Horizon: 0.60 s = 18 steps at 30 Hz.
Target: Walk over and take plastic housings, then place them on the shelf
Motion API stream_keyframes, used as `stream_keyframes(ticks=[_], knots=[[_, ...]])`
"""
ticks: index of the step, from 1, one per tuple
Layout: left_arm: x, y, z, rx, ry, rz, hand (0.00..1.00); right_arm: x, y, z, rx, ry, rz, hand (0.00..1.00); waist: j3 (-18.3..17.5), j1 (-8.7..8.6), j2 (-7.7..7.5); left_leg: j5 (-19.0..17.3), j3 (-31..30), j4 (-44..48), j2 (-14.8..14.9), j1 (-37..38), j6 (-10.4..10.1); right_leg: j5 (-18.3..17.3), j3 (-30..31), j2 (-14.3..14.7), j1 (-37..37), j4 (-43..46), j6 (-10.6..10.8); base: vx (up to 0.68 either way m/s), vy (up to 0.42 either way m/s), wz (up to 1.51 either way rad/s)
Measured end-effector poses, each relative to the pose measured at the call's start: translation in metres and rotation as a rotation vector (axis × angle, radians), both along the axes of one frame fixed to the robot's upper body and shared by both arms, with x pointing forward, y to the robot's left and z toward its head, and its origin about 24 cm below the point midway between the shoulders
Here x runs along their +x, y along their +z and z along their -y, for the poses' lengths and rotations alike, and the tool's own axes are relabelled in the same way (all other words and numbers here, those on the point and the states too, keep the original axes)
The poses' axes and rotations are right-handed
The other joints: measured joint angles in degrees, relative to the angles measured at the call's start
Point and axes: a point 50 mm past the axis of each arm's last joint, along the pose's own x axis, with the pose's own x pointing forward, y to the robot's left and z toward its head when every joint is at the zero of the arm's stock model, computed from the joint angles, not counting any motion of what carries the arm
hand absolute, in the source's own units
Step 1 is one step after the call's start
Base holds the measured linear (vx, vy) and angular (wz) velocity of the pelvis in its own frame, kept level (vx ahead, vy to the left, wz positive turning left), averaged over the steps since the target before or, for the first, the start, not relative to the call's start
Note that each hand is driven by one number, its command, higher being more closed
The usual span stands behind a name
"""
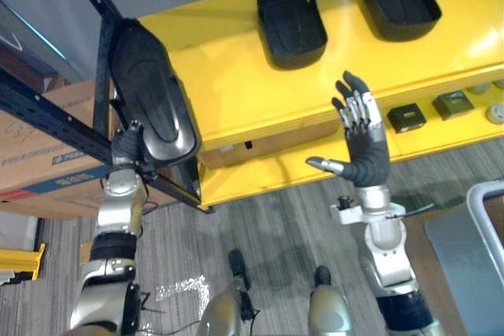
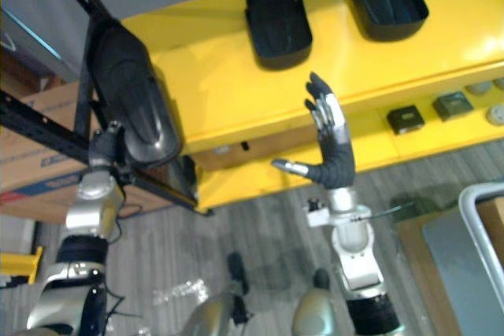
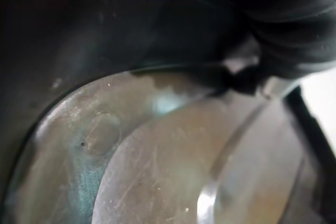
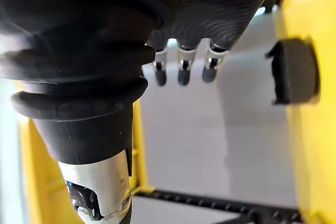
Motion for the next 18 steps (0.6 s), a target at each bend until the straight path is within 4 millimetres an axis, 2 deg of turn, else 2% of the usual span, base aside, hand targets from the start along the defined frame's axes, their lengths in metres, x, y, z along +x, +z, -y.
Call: stream_keyframes(ticks=[1, 2, 3, 9, 11, 12, 13, 15, 17, 18], knots=[[0.0, 0.003, -0.002, 0.011, -0.004, -0.001, 1.0, -0.001, 0.002, -0.002, 0.005, 0.013, 0.008, 0.0, 0.33, -0.39, -0.48, 0.37, 2.09, 1.33, -0.34, -0.26, 0.83, 0.33, 0.05, -0.84, -0.2, -0.39, 0.55, -0.01, 0.045, -0.05], [0.0, 0.002, -0.002, 0.009, -0.009, -0.008, 1.0, -0.002, 0.001, -0.001, 0.001, 0.011, 0.006, 0.0, 0.21, -0.22, 0.03, 0.25, 2.38, 1.88, -0.11, 0.02, 0.81, 0.45, 0.21, -0.55, -0.38, -0.06, 0.77, 0.02, 0.032, -0.07], [0.0, 0.003, -0.003, 0.015, -0.019, -0.013, 1.0, -0.004, -0.003, 0.001, -0.001, 0.007, -0.012, 0.0, 0.35, -0.31, 0.59, 1.31, 2.93, 1.25, -0.09, 0.47, 2.07, 0.5, 0.22, -0.69, -0.52, 0.49, 0.71, 0.03, -0.002, -0.04], [-0.002, 0.011, -0.014, -0.039, -0.062, 0.004, 1.0, -0.013, -0.022, -0.009, -0.002, 0.049, -0.097, 0.0, 0.4, -0.61, 0.49, 1.58, 2.96, 0.28, -0.15, 0.55, 1.97, 0.73, 0.19, -0.54, -0.79, 0.71, 0.8, 0.01, -0.005, 0.0], [-0.004, 0.027, -0.021, 0.002, -0.056, 0.05, 1.0, -0.015, -0.025, -0.009, -0.005, 0.043, -0.111, 0.0, 0.4, -0.56, 0.49, 2.48, 2.92, 0.28, 0.08, 0.59, 2.18, 0.66, 0.19, -0.23, -0.79, 0.82, 0.68, 0.03, -0.025, -0.05], [-0.007, 0.042, -0.025, 0.035, -0.055, 0.099, 1.0, -0.015, -0.027, -0.008, 0.002, 0.035, -0.12, 0.0, 0.4, -0.6, 0.49, 2.76, 2.9, 0.28, 0.09, 0.68, 1.97, 0.64, 0.23, -0.22, -0.78, 0.9, 0.65, 0.05, -0.02, -0.05], [-0.01, 0.056, -0.028, 0.054, -0.053, 0.16, 1.0, -0.016, -0.028, -0.007, 0.01, 0.023, -0.13, 0.0, 0.4, -0.59, 0.49, 3.18, 2.85, 0.28, 0.08, 0.8, 2.52, 0.67, 0.26, -0.26, -0.76, 1.11, 0.8, 0.06, -0.019, -0.03], [-0.018, 0.071, -0.027, 0.062, -0.061, 0.259, 1.0, -0.016, -0.029, -0.007, 0.018, 0.016, -0.135, 0.0, 0.4, -0.61, 0.49, 3.68, 2.74, 0.28, 0.03, 0.86, 3.17, 0.55, 0.24, -0.31, -0.74, 1.75, 0.82, 0.08, -0.022, 0.0], [-0.031, 0.069, -0.022, 0.057, -0.086, 0.319, 1.0, -0.015, -0.029, -0.006, 0.028, 0.004, -0.147, 0.0, 0.4, -0.59, 0.49, 3.96, 2.56, 0.29, -0.23, 0.89, 3.5, 0.44, 0.21, -0.29, -0.68, 1.78, 0.81, 0.1, -0.021, 0.02], [-0.039, 0.062, -0.015, 0.038, -0.108, 0.338, 1.0, -0.016, -0.03, -0.007, 0.033, -0.001, -0.152, 0.0, 0.4, -0.56, 0.49, 3.98, 2.12, 0.3, -0.27, 0.88, 3.51, 0.26, 0.0, -0.29, -0.51, 1.74, 0.79, 0.09, -0.024, 0.12]])
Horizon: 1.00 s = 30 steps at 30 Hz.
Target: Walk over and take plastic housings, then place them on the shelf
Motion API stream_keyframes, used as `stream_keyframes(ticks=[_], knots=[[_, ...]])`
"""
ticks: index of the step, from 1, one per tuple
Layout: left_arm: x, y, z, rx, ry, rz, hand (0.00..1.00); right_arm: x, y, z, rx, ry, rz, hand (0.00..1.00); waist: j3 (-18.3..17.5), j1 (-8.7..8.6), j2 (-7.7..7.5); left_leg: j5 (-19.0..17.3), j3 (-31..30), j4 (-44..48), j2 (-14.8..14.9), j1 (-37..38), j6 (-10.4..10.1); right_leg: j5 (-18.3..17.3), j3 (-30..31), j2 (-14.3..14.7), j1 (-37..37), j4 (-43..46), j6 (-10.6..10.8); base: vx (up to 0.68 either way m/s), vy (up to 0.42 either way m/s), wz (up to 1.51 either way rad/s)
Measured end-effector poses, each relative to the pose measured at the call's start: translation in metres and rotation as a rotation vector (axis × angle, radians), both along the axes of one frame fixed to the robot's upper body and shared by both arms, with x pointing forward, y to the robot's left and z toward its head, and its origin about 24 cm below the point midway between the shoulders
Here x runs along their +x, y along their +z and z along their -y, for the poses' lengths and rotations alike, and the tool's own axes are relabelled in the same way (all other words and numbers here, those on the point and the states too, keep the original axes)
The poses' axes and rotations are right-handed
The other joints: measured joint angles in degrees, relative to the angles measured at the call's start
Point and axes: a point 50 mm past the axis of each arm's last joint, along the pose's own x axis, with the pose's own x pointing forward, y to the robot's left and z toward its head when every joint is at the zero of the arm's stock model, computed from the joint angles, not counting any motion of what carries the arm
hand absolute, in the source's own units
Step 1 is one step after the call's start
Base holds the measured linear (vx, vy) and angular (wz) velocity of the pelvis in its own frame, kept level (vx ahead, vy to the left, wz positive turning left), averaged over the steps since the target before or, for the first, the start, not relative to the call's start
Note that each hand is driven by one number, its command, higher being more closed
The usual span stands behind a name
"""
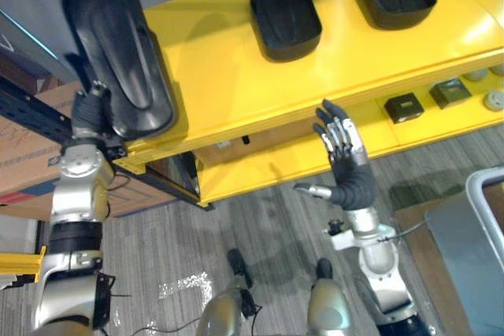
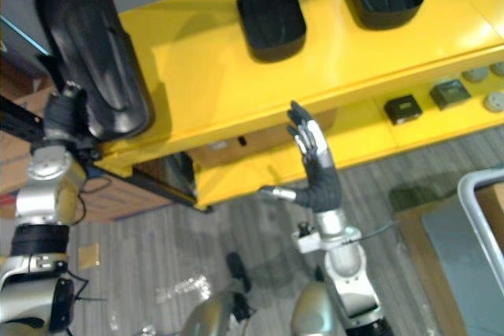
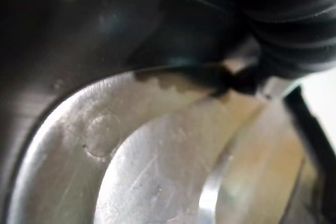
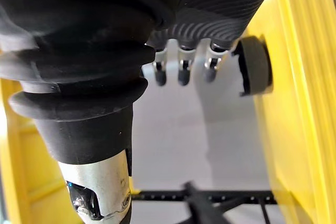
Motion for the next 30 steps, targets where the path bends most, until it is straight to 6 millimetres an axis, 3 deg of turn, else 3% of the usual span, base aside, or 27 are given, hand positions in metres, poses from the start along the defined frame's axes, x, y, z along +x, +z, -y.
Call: stream_keyframes(ticks=[5, 8, 15, 20, 27, 30], knots=[[-0.049, -0.049, 0.046, -0.134, -0.086, -0.022, 1.0, -0.004, -0.009, 0.003, 0.024, -0.076, -0.038, 0.0, 0.0, 0.43, -0.01, -0.01, -2.99, 0.0, -0.12, 0.01, -0.02, -0.39, -3.04, 0.14, 2.4, -2.03, -0.03, 0.06, -0.024, 0.25], [-0.074, -0.069, 0.074, -0.169, -0.098, -0.064, 1.0, -0.004, -0.016, 0.006, 0.04, -0.142, -0.067, 0.0, -0.01, 2.77, -0.03, -0.04, -4.25, 0.0, -0.24, 0.26, -0.05, -0.44, -4.66, 0.19, 4.03, -3.14, -0.1, 0.01, -0.008, 0.19], [-0.076, -0.067, 0.08, -0.136, -0.055, -0.049, 1.0, 0.0, -0.026, 0.005, 0.037, -0.19, -0.11, 0.0, -0.07, 2.78, -0.14, -0.25, -5.36, -0.05, -0.67, 0.32, -0.35, -0.27, -5.53, 0.0, 5.03, -4.07, -0.14, -0.01, 0.008, 0.08], [-0.068, -0.053, 0.081, -0.11, -0.024, 0.018, 1.0, -0.001, -0.028, 0.007, 0.053, -0.222, -0.121, 0.0, -0.1, 2.79, -0.2, -0.32, -5.3, -0.07, -0.56, 0.33, -0.46, -0.04, -5.5, 0.13, 5.03, -4.27, -0.14, 0.0, 0.0, 0.0], [-0.01, -0.015, 0.065, 0.005, -0.006, 0.073, 1.0, 0.005, -0.031, 0.009, 0.056, -0.241, -0.13, 0.0, -0.89, 2.29, -1.76, -0.11, -3.62, -0.1, -0.42, 1.0, -0.21, 0.76, -3.82, 0.2, 4.83, -4.83, 0.3, 0.03, -0.006, -0.12], [0.009, -0.014, 0.053, 0.032, 0.028, 0.008, 1.0, 0.006, -0.03, 0.01, 0.056, -0.241, -0.129, 0.0, -1.22, 1.26, -2.38, -0.12, -2.98, -0.1, -0.39, 1.21, -0.21, 0.91, -3.14, 0.2, 4.69, -4.95, 0.4, 0.03, -0.005, -0.1]])
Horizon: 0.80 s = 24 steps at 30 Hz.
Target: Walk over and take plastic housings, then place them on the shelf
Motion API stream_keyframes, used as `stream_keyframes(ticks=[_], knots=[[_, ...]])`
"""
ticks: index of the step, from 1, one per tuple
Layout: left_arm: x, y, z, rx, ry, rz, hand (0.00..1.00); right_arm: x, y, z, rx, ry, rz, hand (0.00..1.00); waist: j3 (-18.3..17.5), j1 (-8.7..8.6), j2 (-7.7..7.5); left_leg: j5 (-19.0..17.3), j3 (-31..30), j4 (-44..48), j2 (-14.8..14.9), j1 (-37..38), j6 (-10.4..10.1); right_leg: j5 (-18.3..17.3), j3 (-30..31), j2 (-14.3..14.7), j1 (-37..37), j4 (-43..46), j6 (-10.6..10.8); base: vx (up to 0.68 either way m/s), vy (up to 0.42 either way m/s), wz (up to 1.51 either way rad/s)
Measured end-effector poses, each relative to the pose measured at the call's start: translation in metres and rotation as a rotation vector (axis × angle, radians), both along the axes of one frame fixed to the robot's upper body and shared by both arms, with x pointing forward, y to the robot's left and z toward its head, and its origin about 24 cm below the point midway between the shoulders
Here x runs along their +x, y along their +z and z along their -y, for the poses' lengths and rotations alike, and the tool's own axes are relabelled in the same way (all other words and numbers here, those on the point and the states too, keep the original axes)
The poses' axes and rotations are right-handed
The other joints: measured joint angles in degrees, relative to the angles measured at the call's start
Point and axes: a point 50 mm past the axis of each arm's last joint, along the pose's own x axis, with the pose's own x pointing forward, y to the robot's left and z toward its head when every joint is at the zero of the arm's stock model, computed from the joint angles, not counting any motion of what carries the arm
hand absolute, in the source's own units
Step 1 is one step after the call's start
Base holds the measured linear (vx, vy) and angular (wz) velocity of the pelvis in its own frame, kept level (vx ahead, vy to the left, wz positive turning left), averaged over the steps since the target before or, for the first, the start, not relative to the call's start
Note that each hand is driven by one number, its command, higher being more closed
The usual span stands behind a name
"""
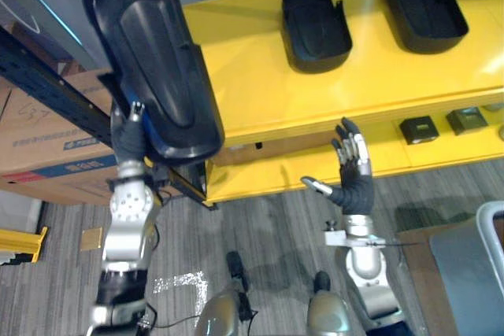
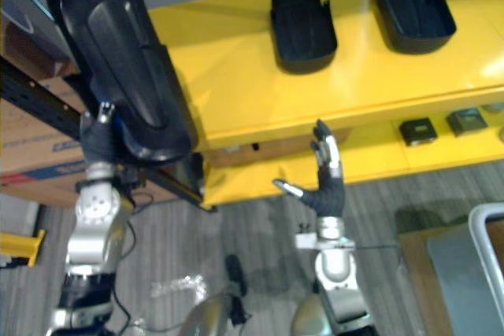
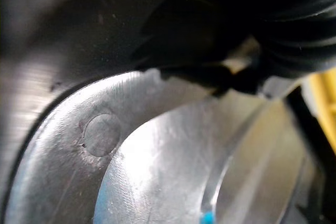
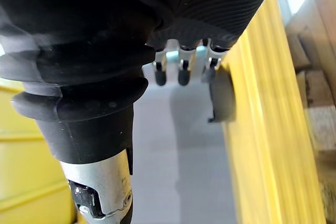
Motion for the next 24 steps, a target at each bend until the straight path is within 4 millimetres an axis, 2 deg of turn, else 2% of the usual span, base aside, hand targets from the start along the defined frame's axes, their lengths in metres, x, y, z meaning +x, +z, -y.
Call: stream_keyframes(ticks=[4, 9, 12, 18, 24], knots=[[0.022, -0.008, -0.023, 0.009, 0.073, -0.135, 1.0, 0.0, -0.001, 0.001, -0.01, 0.029, -0.005, 0.0, -0.02, -1.46, -0.04, -0.01, 0.86, -0.03, 0.2, 0.71, 0.0, 0.08, 1.2, 0.16, -0.08, 0.2, -0.02, 0.02, -0.008, -0.15], [0.04, 0.002, -0.041, -0.036, 0.115, -0.19, 1.0, 0.0, -0.002, 0.002, -0.025, 0.061, -0.013, 0.0, 0.04, -2.04, -0.17, -0.02, 2.63, -0.05, 0.86, 0.71, -0.01, 0.08, 3.19, 0.67, -1.84, 1.24, -0.11, -0.01, -0.012, -0.18], [0.048, 0.004, -0.044, -0.059, 0.125, -0.226, 1.0, 0.0, -0.002, 0.004, -0.025, 0.068, -0.017, 0.0, 0.07, -2.77, -0.43, -0.25, 2.85, -0.06, 1.07, 0.72, -0.32, -0.1, 3.45, 0.76, -2.26, 1.83, -0.36, 0.0, -0.009, -0.06], [0.056, -0.012, -0.041, -0.091, 0.126, -0.361, 1.0, 0.0, 0.0, 0.005, -0.011, 0.082, -0.015, 0.0, 0.44, -3.41, -2.13, -0.15, 3.95, -0.06, 1.46, -0.01, -0.28, -0.27, 4.76, 1.03, -4.24, 3.33, -0.62, 0.01, -0.008, -0.09], [0.068, 0.015, -0.031, -0.08, 0.136, -0.323, 1.0, 0.004, 0.013, 0.004, 0.024, 0.092, 0.038, 0.0, 1.42, -3.28, -3.88, -0.09, 3.95, -0.04, 1.62, -0.93, -0.32, -0.32, 4.92, 1.01, -5.45, 4.5, -0.72, 0.01, -0.007, 0.0]])
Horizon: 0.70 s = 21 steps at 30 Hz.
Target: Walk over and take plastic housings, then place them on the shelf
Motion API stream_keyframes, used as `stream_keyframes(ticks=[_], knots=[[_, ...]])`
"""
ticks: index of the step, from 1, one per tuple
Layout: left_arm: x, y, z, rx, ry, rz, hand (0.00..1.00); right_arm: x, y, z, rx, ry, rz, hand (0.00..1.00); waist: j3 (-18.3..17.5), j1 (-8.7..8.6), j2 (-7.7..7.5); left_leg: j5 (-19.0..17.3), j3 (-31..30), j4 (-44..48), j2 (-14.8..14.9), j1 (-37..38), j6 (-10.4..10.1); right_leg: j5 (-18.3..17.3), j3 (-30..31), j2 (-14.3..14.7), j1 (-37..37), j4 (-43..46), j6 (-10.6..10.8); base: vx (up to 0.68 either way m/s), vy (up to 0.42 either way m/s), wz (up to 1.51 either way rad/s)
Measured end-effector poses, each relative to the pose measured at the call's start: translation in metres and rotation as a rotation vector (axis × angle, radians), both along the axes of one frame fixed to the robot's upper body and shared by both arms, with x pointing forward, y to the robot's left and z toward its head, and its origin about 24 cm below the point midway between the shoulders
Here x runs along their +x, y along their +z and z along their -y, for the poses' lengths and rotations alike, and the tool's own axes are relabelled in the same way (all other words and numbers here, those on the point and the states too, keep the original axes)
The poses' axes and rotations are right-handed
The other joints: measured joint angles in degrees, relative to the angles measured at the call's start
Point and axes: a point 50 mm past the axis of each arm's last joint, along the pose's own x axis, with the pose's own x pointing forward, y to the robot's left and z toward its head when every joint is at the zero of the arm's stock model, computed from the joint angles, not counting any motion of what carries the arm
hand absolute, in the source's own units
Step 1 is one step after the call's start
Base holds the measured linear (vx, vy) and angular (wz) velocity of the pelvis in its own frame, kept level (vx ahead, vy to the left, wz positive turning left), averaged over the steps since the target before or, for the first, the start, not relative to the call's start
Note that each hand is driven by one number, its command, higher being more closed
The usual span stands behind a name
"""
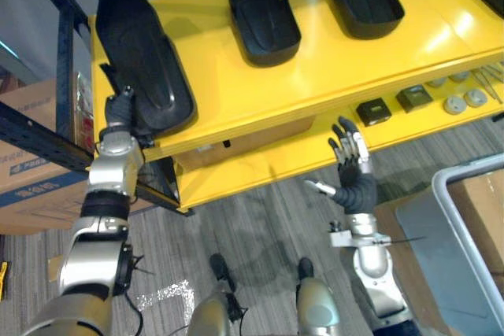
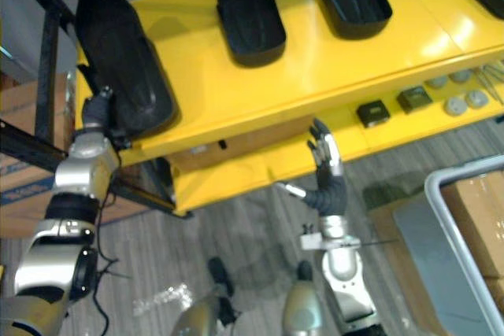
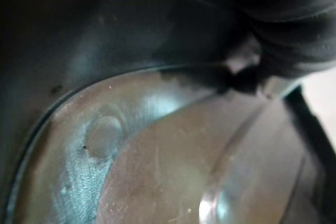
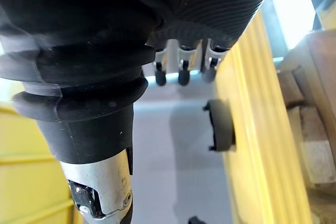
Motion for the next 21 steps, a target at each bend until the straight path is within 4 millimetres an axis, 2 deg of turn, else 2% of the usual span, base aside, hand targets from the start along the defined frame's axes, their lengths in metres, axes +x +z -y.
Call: stream_keyframes(ticks=[7, 14, 21], knots=[[0.005, 0.034, -0.001, 0.033, 0.046, 0.055, 1.0, 0.005, 0.022, -0.002, 0.041, 0.016, 0.066, 0.0, 3.13, 0.01, -0.56, -0.16, 0.38, 0.0, 0.0, -0.68, -0.27, -0.49, 0.87, -0.02, -1.9, 1.49, -0.26, 0.0, -0.006, -0.02], [0.007, 0.048, -0.007, 0.087, 0.12, 0.032, 1.0, 0.007, 0.021, 0.0, 0.031, 0.017, 0.051, 0.0, 3.29, -0.17, -0.47, 0.06, 1.36, 0.01, -0.23, -1.52, -0.03, -0.65, 1.68, -0.08, -3.59, 2.48, -0.25, 0.04, -0.018, -0.06], [0.004, 0.066, -0.022, 0.167, 0.163, -0.011, 1.0, 0.007, 0.024, -0.001, 0.058, 0.028, 0.053, 0.0, 4.37, -0.34, -0.66, 0.13, 1.68, 0.01, -0.33, -2.06, -0.17, -2.28, 2.62, -0.25, -5.8, 5.54, -0.4, 0.02, -0.028, -0.01]])
